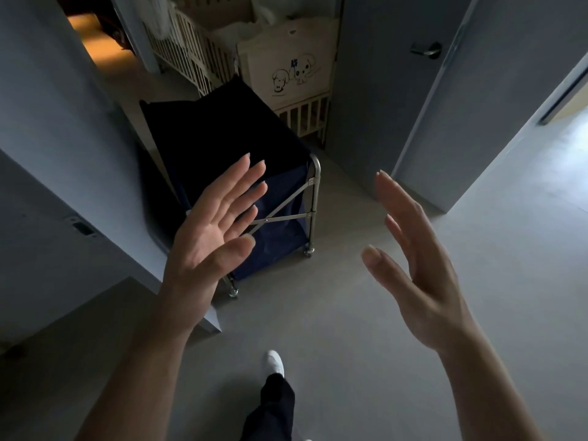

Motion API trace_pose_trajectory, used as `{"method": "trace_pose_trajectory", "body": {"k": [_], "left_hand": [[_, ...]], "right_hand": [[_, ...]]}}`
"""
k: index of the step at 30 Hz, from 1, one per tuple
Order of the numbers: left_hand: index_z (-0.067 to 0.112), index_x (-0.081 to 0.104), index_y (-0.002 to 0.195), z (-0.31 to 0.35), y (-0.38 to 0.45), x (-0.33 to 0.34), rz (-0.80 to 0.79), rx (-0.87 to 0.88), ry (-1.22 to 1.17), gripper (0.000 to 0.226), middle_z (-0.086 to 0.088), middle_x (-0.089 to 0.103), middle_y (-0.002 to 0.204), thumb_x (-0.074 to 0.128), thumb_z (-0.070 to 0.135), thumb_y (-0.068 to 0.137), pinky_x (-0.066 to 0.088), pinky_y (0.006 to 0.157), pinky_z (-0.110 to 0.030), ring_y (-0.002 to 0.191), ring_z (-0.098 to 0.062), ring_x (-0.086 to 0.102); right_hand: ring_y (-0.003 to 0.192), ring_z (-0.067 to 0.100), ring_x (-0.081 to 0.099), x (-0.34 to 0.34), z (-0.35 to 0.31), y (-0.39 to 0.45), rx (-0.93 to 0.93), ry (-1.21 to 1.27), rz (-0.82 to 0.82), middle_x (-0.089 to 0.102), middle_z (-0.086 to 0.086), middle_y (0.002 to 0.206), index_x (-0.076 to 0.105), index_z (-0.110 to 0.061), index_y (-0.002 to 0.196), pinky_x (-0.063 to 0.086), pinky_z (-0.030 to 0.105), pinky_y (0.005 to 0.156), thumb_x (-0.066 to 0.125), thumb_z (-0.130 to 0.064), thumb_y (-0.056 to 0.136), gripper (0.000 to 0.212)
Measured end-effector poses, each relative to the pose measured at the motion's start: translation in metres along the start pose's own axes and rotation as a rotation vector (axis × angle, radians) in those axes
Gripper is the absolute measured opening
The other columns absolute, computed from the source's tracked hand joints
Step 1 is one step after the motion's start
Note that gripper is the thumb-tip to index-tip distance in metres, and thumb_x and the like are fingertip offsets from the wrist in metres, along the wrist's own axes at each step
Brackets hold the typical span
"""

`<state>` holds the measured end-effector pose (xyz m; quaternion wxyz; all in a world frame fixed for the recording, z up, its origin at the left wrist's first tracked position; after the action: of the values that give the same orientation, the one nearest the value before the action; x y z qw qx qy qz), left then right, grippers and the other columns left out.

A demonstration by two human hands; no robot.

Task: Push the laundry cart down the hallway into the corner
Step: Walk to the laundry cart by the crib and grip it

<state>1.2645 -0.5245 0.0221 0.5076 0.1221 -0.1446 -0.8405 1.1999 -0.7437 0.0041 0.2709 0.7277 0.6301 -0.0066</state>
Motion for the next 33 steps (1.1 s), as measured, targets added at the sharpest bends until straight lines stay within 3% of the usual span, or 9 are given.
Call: {"method": "trace_pose_trajectory", "body": {"k": [5,9,14,23,28,33], "left_hand": [[0.027,0.031,0.157,-0.024,0.04,-0.028,-0.004,0.004,0.009,0.078,-0.002,0.039,0.163,0.063,0.055,0.092,0.031,0.122,-0.05,0.151,-0.027,0.037],[0.031,0.033,0.156,-0.046,0.077,-0.067,0.033,-0.007,0.021,0.068,-0.002,0.04,0.163,0.061,0.037,0.094,0.03,0.122,-0.053,0.151,-0.027,0.037],[0.03,0.033,0.156,-0.065,0.127,-0.112,0.048,-0.023,-0.005,0.075,-0.002,0.039,0.164,0.059,0.059,0.093,0.029,0.122,-0.049,0.152,-0.026,0.036],[0.027,0.034,0.156,-0.097,0.198,-0.156,0.071,-0.027,0.005,0.071,-0.002,0.039,0.163,0.056,0.057,0.095,0.029,0.122,-0.051,0.152,-0.026,0.036],[0.027,0.035,0.156,-0.116,0.233,-0.174,0.089,-0.039,0.021,0.068,-0.002,0.039,0.164,0.055,0.055,0.097,0.028,0.123,-0.051,0.152,-0.026,0.035],[0.027,0.035,0.156,-0.134,0.271,-0.193,0.137,-0.048,0.063,0.062,-0.003,0.039,0.164,0.052,0.047,0.101,0.028,0.123,-0.052,0.152,-0.027,0.035]], "right_hand": [[0.157,0.008,0.033,0.019,0.022,0.053,-0.019,-0.012,-0.039,0.036,-0.023,0.166,0.032,-0.036,0.163,0.034,0.032,0.123,0.055,-0.065,0.099,0.073],[0.157,0.009,0.033,0.044,0.036,0.107,-0.041,-0.022,-0.066,0.036,-0.022,0.167,0.031,-0.032,0.163,0.034,0.041,0.122,0.055,-0.062,0.1,0.073],[0.156,0.006,0.033,0.074,0.05,0.177,-0.052,-0.033,-0.103,0.037,-0.023,0.166,0.032,-0.03,0.163,0.034,0.032,0.124,0.056,-0.063,0.098,0.076],[0.157,0.01,0.033,0.1,0.082,0.267,-0.066,-0.011,-0.111,0.036,-0.016,0.168,0.034,-0.033,0.161,0.034,0.05,0.124,0.058,-0.063,0.097,0.075],[0.157,0.012,0.034,0.109,0.101,0.313,-0.105,0.006,-0.131,0.037,-0.012,0.168,0.035,-0.031,0.162,0.035,0.047,0.123,0.059,-0.055,0.1,0.071],[0.157,0.011,0.033,0.117,0.124,0.369,-0.117,0.031,-0.173,0.037,-0.013,0.168,0.034,-0.042,0.16,0.034,0.047,0.123,0.058,-0.061,0.099,0.068]]}}
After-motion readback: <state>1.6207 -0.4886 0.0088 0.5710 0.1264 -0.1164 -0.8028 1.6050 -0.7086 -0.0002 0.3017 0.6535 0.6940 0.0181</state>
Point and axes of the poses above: each hand's wrist, its own y-axis towards the middle knuckle, its own x-axis out of the palm, z = x × y, the point moved 8 cm from there along y, towards the middle knuckle
